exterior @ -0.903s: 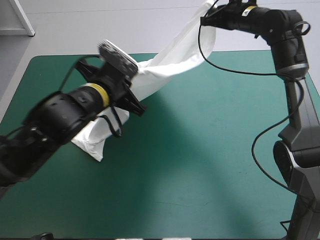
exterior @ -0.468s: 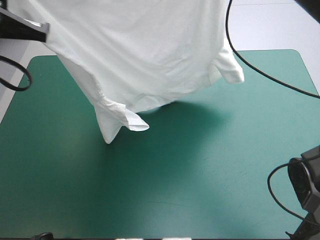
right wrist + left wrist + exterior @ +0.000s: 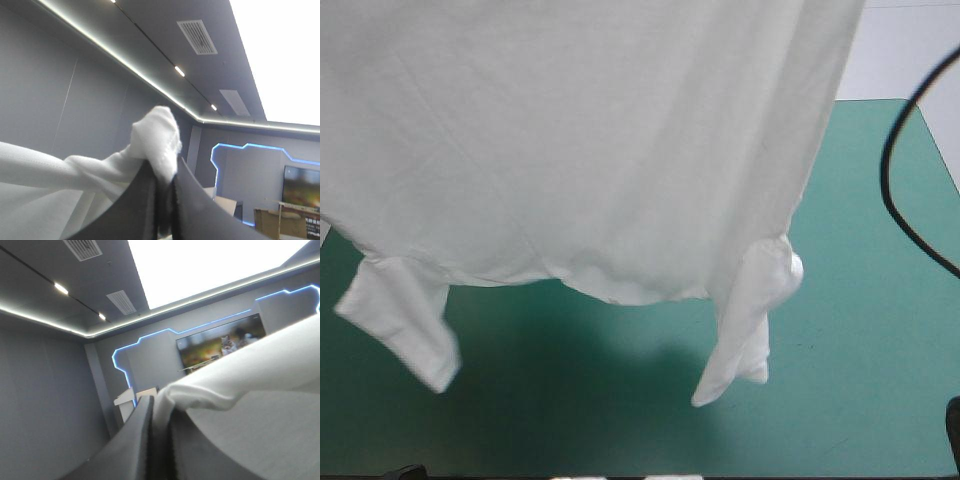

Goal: Fold the cloth

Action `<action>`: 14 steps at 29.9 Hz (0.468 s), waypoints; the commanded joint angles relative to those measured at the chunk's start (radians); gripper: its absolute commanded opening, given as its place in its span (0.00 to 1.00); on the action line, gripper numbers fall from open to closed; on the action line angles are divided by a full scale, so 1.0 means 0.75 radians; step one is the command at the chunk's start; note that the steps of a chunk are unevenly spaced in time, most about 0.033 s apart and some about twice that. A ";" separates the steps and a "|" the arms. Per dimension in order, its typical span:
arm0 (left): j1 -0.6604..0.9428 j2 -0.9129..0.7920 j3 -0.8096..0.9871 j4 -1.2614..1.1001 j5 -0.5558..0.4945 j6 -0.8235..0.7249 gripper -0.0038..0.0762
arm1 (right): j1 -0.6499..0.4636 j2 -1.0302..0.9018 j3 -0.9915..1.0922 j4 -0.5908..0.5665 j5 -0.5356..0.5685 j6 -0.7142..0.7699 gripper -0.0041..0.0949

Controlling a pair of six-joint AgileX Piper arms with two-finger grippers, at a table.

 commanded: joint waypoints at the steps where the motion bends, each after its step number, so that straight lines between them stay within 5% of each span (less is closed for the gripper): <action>1: -0.004 -0.049 -0.026 -0.015 -0.005 0.044 0.07 | -0.009 -0.070 -0.014 -0.060 -0.114 -0.029 0.02; 14: -0.004 0.122 -0.026 0.189 0.123 0.002 0.07 | -0.009 0.061 0.096 0.027 -0.007 -0.022 0.02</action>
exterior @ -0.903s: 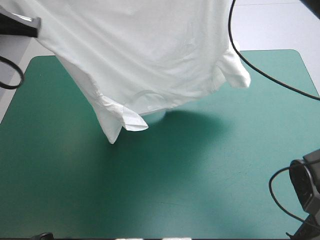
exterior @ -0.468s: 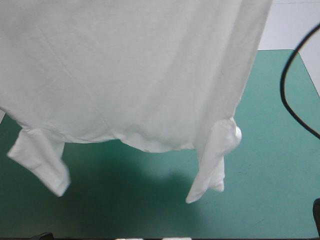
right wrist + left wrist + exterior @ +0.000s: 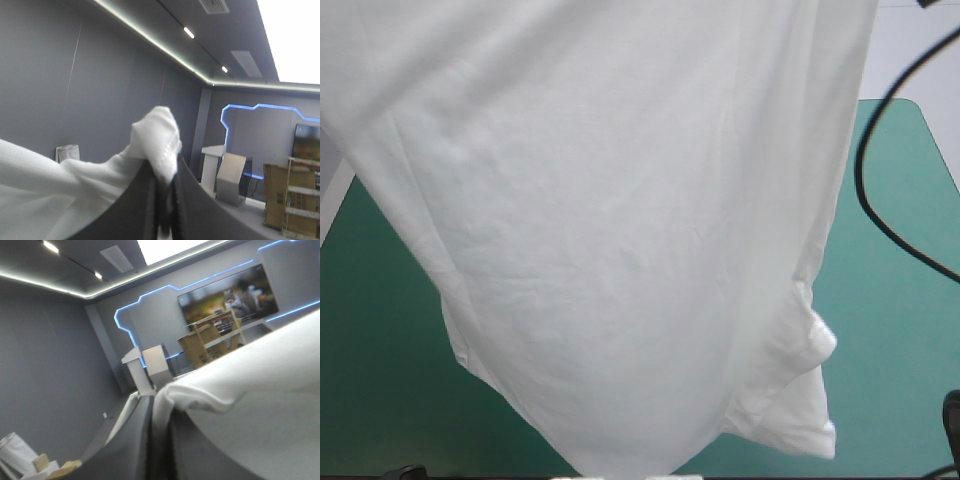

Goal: Fold the cloth

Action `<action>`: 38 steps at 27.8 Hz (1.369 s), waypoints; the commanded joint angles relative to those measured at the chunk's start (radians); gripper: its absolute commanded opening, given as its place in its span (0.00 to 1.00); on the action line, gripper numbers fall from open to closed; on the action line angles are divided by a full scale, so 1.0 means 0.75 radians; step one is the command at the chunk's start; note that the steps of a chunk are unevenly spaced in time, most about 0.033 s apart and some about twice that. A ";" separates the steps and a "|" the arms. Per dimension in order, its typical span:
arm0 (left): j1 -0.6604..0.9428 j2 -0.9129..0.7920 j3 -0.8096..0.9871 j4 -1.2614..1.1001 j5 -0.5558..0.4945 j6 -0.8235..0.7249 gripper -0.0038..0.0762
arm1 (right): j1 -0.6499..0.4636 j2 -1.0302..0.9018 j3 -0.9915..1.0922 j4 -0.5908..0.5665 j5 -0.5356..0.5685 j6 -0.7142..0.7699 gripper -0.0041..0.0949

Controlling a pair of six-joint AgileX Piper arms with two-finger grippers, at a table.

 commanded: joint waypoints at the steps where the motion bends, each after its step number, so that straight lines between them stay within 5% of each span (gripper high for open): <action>1: -0.004 0.075 -0.015 0.116 -0.082 -0.050 0.08 | -0.009 0.052 0.034 0.004 -0.125 -0.005 0.02; 5: 0.061 0.187 -0.015 0.102 -0.176 -0.118 0.08 | -0.009 0.165 0.053 0.014 -0.191 -0.005 0.02; 10: 0.484 0.373 -0.015 -0.305 -0.430 -0.179 0.09 | -0.009 0.337 0.058 0.048 -0.440 -0.048 0.02; 17: 0.915 0.579 -0.107 -0.892 -0.862 -0.169 0.08 | -0.009 0.512 0.058 0.145 -1.180 -0.153 0.02; 21: 0.949 0.582 -0.217 -0.923 -0.881 -0.038 0.08 | -0.009 0.518 0.046 0.146 -1.198 -0.218 0.02; 24: 0.983 0.581 -0.222 -1.033 -0.861 0.022 0.08 | -0.009 0.513 0.003 0.155 -1.046 -0.249 0.02; 29: 1.011 0.593 -0.137 -1.170 -0.668 0.127 0.08 | -0.041 0.513 -0.025 0.070 -0.515 -0.217 0.02; 32: 1.011 0.593 -0.034 -1.170 -0.554 0.127 0.08 | -0.081 0.519 0.014 -0.071 -0.193 0.034 0.02; 35: 1.011 0.596 0.192 -1.167 -0.218 0.127 0.08 | -0.129 0.539 0.188 -0.301 0.375 0.324 0.02; 38: 1.011 0.580 0.390 -1.153 0.010 0.133 0.08 | -0.128 0.502 0.471 -0.297 0.446 0.325 0.02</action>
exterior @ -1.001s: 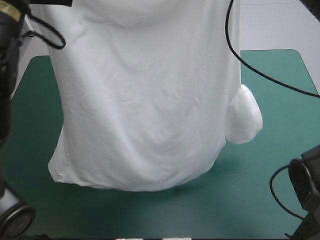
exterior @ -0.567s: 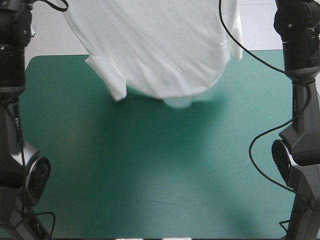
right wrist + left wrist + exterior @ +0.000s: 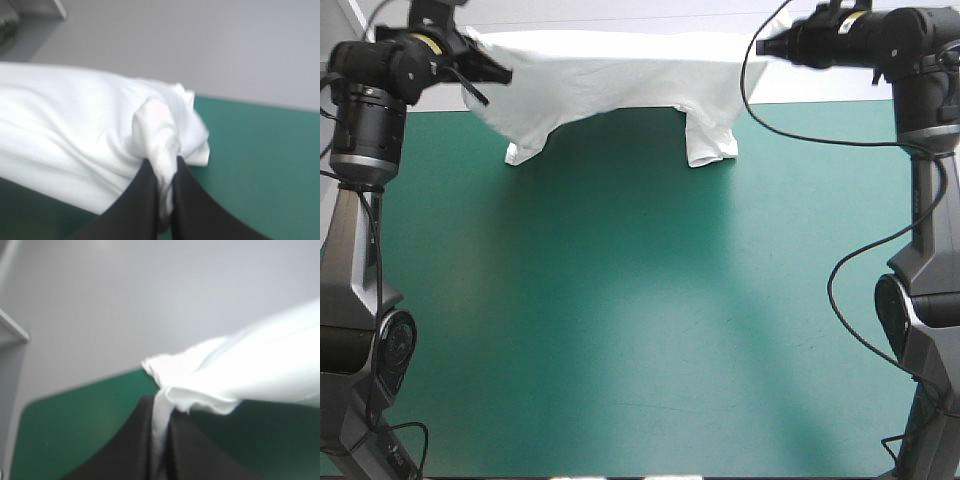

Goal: Fold the cloth

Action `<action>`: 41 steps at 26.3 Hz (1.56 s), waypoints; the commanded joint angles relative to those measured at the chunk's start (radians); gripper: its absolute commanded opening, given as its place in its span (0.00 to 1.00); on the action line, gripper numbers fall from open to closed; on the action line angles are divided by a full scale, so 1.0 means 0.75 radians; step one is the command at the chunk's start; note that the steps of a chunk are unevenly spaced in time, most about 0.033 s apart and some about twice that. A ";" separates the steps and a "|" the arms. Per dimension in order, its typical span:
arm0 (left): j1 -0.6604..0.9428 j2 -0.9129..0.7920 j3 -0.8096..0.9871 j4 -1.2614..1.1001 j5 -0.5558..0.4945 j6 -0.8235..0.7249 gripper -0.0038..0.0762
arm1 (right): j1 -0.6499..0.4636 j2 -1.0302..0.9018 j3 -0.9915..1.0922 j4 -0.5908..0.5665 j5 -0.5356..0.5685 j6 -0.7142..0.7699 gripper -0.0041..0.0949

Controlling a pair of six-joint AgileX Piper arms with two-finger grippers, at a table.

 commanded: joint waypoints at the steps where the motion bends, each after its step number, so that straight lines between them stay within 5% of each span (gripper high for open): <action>1: 0.004 -0.132 0.197 0.038 0.158 -0.005 0.08 | -0.021 -0.197 0.391 -0.031 -0.010 0.013 0.02; 6: 0.025 -0.549 0.895 0.016 0.269 -0.057 0.08 | -0.021 -0.692 1.356 -0.080 -0.014 -0.037 0.03; 8: 0.025 -0.752 1.175 0.016 0.375 -0.080 0.08 | -0.021 -0.880 1.627 -0.080 -0.014 -0.034 0.03; 12: 0.025 -1.067 1.587 -0.046 0.373 -0.100 0.08 | -0.021 -1.191 1.978 -0.077 -0.014 -0.028 0.03; 21: 0.025 -1.256 1.881 -0.096 0.378 -0.098 0.08 | -0.021 -1.514 2.309 0.037 -0.014 -0.018 0.03; 30: 0.025 -1.274 1.971 -0.085 0.378 -0.061 0.08 | -0.021 -1.554 2.493 0.083 -0.014 -0.134 0.06; 33: 0.025 -1.274 1.971 -0.085 0.378 -0.061 0.15 | -0.021 -1.554 2.497 0.072 -0.014 -0.212 0.23; 38: 0.025 -1.274 1.971 -0.085 0.378 -0.070 0.50 | -0.021 -1.554 2.497 0.076 -0.023 -0.224 0.79; 41: 0.025 -1.274 1.971 -0.085 0.363 -0.073 0.67 | -0.021 -1.554 2.497 0.076 -0.050 -0.219 0.94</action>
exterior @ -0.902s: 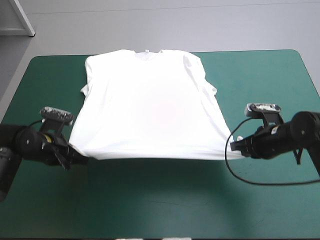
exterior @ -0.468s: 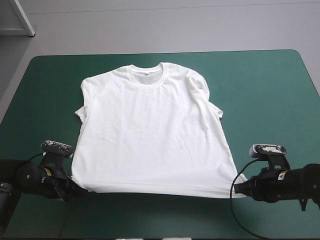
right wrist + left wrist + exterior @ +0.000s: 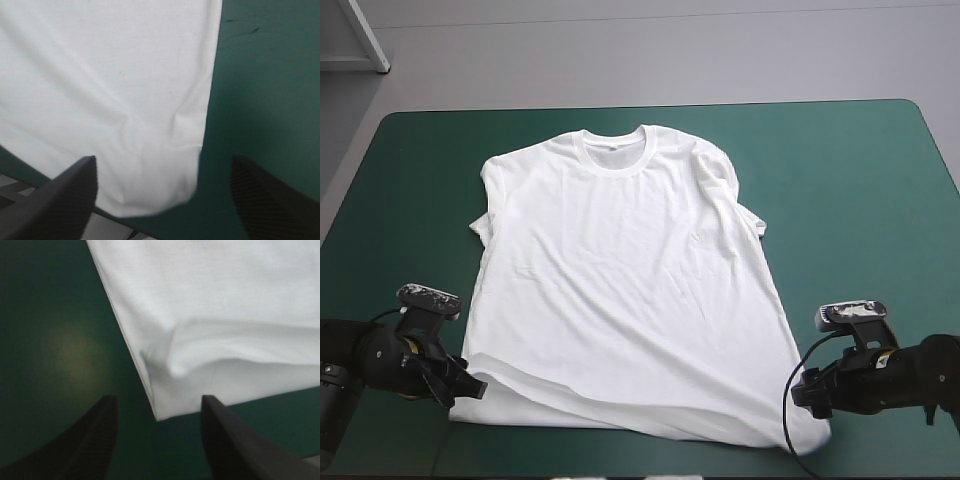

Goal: Fold the cloth

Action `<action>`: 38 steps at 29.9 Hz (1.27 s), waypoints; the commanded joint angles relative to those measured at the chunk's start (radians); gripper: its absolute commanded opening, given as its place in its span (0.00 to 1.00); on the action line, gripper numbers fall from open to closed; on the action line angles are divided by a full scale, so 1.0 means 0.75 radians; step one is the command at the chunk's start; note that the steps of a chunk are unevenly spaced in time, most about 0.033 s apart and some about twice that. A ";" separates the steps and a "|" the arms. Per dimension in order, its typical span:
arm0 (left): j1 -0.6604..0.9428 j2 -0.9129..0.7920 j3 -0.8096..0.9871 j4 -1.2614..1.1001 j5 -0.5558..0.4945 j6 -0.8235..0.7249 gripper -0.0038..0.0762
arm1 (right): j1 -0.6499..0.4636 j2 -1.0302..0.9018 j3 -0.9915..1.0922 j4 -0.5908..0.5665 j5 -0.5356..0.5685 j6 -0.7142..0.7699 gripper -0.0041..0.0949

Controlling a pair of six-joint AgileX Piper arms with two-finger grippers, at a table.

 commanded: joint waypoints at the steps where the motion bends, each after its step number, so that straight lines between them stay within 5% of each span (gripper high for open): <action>1: 0.000 -0.012 -0.033 0.000 0.025 -0.014 0.68 | -0.010 -0.006 -0.029 0.017 -0.061 -0.015 0.95; 12: 0.000 0.036 -0.086 0.000 -0.430 -0.150 0.69 | -0.010 -0.006 -0.031 0.037 -0.205 0.006 0.91; 30: 0.041 0.763 -0.317 0.056 -0.945 -0.360 0.69 | -0.010 -0.006 -0.147 0.073 -0.164 0.041 0.91; 38: 0.080 0.940 -0.328 0.044 -0.989 -0.388 0.68 | -0.010 0.010 -0.162 0.063 -0.174 0.059 0.91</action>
